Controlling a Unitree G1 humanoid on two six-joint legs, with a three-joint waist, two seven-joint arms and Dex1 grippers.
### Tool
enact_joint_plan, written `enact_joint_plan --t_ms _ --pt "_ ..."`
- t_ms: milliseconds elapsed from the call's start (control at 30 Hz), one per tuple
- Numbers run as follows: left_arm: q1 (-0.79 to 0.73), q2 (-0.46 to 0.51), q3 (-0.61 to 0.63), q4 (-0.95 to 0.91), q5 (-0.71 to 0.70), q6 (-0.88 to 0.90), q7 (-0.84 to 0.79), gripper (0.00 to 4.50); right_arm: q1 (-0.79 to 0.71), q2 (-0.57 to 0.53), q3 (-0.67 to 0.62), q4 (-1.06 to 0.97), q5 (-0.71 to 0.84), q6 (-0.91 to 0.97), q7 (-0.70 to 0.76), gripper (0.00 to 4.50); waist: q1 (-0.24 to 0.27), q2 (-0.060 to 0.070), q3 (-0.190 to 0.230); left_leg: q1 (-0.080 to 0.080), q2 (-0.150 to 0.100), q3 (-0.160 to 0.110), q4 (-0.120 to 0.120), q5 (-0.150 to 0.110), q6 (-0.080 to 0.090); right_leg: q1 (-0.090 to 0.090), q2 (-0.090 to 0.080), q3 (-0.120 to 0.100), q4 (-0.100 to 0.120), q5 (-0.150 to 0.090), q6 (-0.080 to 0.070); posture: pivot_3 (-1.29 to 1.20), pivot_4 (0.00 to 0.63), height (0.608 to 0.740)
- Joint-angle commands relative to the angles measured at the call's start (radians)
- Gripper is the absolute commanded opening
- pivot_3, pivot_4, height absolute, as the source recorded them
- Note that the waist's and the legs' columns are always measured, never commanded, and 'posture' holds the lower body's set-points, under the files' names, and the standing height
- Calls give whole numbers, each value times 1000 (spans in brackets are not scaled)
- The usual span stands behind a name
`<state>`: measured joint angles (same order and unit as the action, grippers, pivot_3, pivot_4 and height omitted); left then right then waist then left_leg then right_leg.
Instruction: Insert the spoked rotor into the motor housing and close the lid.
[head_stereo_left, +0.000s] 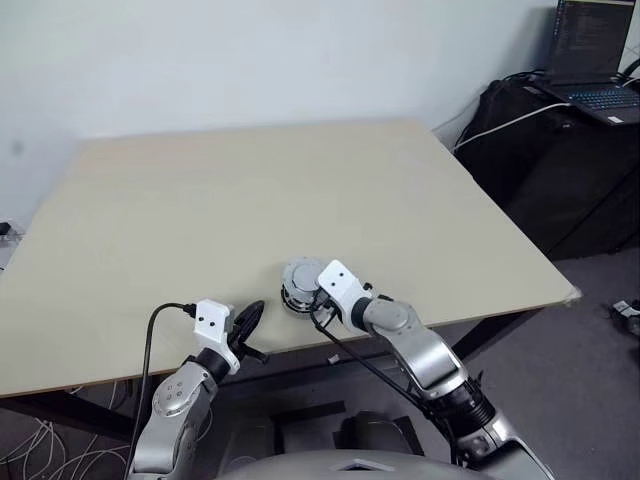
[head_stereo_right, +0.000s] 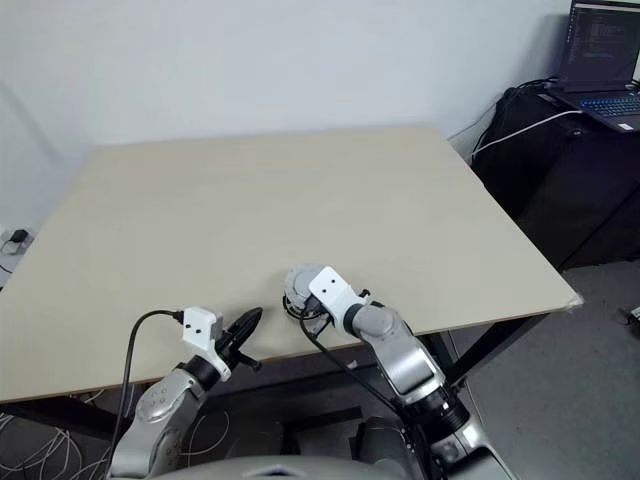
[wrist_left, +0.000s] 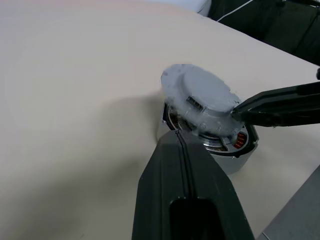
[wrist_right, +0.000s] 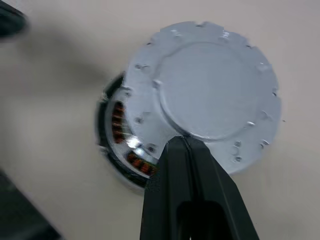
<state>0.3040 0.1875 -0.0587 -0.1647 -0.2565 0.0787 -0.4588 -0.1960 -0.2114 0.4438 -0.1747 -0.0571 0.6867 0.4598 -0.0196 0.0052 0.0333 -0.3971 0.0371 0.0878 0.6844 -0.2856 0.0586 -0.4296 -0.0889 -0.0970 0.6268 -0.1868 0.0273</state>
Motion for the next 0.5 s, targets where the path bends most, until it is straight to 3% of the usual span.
enact_joint_plan --t_ms 33,100,200,500 --pt "-7 -2 5 -41 -10 -15 0 0 26 -34 -35 -144 52 -55 51 16 1 0 0 0 0 0 0 0 0 0 0 0 0 0 0 0 0 740" --pt "-8 -2 6 -39 -11 -15 -1 0 59 -66 -49 -206 82 -64 82 16 4 0 0 0 0 0 0 0 0 0 0 0 -1 0 0 0 0 740" --pt "-11 -1 6 -33 -12 -16 -6 0 101 -88 -71 -259 108 -63 85 602 9 -1 0 0 -1 0 0 0 0 1 -1 0 -1 0 0 0 0 740" --pt "-25 0 8 -33 -13 -13 -10 0 92 -17 -83 -140 89 -146 0 3521 8 -1 0 1 0 0 0 0 0 1 0 0 0 0 0 0 0 740"
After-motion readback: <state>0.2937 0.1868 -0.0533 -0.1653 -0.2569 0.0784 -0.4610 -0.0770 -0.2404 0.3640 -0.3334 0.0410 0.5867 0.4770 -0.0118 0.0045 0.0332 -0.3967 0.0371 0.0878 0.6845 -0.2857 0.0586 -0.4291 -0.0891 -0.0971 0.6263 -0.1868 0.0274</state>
